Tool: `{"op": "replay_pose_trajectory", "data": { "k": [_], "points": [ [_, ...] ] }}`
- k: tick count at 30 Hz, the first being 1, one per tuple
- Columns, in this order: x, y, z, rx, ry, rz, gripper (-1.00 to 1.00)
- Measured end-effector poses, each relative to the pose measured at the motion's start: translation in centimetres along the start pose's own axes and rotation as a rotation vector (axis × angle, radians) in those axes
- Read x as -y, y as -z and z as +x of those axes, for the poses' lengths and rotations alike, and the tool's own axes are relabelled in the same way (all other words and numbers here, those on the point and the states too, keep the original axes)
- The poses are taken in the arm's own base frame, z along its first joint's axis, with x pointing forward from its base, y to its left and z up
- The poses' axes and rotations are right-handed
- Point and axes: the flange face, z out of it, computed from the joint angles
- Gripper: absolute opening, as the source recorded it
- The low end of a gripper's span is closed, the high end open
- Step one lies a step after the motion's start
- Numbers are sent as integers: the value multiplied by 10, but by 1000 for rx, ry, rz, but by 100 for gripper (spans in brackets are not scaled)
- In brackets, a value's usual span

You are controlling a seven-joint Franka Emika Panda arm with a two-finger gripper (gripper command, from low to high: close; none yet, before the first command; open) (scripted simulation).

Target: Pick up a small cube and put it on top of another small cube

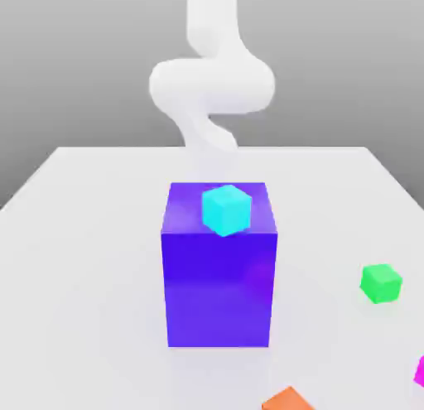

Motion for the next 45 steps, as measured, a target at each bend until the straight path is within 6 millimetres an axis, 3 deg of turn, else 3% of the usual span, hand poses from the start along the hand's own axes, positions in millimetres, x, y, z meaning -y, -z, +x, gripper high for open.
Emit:
{"op": "replay_pose_trajectory", "data": {
  "k": [6,12,16,20,25,31,35,36,42,45],
  "points": [
    [40,-101,-41,103,118,-102,0],
    [65,-194,-102,215,239,-181,0],
    [74,-252,-154,296,321,-222,0],
    [79,-300,-220,388,414,-247,0],
    [68,-356,-296,502,497,-283,0],
    [44,-402,-402,655,599,-306,0],
    [19,-442,-443,683,613,-308,0],
    [13,-451,-449,684,615,-309,-100],
    [10,-455,-453,684,615,-308,-100],
    [23,-435,-439,685,614,-308,-100]
  ]
}}
